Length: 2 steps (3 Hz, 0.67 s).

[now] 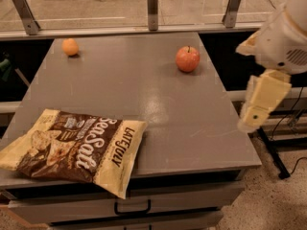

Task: Move brown chip bag near apple

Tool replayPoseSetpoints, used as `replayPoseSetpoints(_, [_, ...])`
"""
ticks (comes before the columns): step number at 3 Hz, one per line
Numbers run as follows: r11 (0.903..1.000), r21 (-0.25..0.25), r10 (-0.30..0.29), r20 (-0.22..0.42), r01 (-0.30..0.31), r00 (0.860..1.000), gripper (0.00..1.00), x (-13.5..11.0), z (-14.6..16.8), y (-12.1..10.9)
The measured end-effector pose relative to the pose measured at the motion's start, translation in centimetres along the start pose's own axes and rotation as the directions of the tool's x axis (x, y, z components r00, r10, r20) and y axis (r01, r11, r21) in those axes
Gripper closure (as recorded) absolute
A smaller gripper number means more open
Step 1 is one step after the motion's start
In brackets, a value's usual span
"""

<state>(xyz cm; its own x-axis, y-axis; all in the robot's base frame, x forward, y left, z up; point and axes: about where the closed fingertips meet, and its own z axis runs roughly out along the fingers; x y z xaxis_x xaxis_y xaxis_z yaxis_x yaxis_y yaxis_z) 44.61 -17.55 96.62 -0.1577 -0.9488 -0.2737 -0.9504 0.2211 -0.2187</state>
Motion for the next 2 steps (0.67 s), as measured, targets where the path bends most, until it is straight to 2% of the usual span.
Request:
replayPoseSetpoints(1, [0.9926, -0.094, -0.066, 0.120, 0.077, 0.991, 0.00, -6.6, 3.6, 2.2])
replayPoseSetpoints(2, [0.9707, -0.194, -0.094, 0.236, 0.141, 0.967, 0.00, -12.7, 7.5, 5.0])
